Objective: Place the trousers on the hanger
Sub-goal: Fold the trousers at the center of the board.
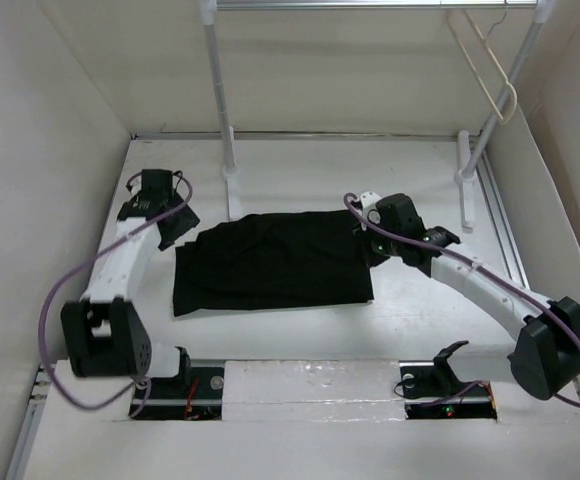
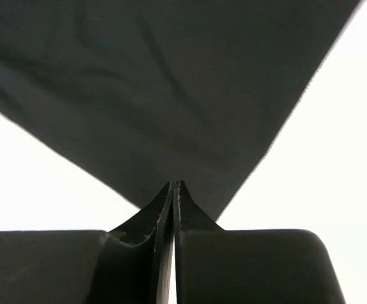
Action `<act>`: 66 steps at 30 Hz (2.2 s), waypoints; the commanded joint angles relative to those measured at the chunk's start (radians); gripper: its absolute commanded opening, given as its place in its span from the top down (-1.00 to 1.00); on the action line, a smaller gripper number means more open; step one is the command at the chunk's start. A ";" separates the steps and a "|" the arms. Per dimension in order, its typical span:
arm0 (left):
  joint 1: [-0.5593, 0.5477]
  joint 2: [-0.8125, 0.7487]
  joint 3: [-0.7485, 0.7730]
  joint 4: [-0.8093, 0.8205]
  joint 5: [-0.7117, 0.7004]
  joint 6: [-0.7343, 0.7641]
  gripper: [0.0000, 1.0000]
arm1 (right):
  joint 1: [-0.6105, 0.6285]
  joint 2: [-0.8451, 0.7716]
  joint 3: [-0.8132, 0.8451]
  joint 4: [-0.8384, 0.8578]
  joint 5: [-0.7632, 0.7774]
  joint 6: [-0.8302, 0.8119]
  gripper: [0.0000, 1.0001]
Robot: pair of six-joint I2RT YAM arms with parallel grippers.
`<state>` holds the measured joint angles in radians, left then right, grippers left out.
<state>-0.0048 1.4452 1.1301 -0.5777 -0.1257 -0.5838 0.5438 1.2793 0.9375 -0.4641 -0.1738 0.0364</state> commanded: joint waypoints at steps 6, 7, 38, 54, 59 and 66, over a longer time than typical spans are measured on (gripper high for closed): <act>-0.001 -0.397 -0.334 -0.071 0.072 -0.260 -0.10 | -0.151 -0.040 -0.075 0.027 -0.079 -0.059 0.15; -0.001 -0.399 -0.381 -0.051 0.119 -0.278 -0.13 | -0.169 -0.041 -0.083 0.041 -0.099 -0.061 0.03; 0.017 -0.160 -0.464 0.067 0.049 -0.292 -0.16 | -0.452 0.057 -0.258 0.180 -0.427 -0.061 -0.39; 0.008 -0.214 -0.322 0.023 0.032 -0.245 1.00 | -0.430 0.202 -0.309 0.318 -0.533 -0.020 0.16; 0.008 -0.302 -0.299 -0.141 0.060 -0.261 1.00 | -0.430 0.238 -0.313 0.323 -0.581 -0.024 0.00; 0.017 -0.394 -0.385 -0.240 0.029 -0.289 1.00 | -0.432 0.100 -0.286 0.206 -0.535 -0.089 -0.34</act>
<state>0.0082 1.0870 0.7662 -0.7261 -0.0696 -0.8551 0.1059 1.4284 0.6258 -0.2222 -0.7216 -0.0017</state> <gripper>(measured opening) 0.028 0.657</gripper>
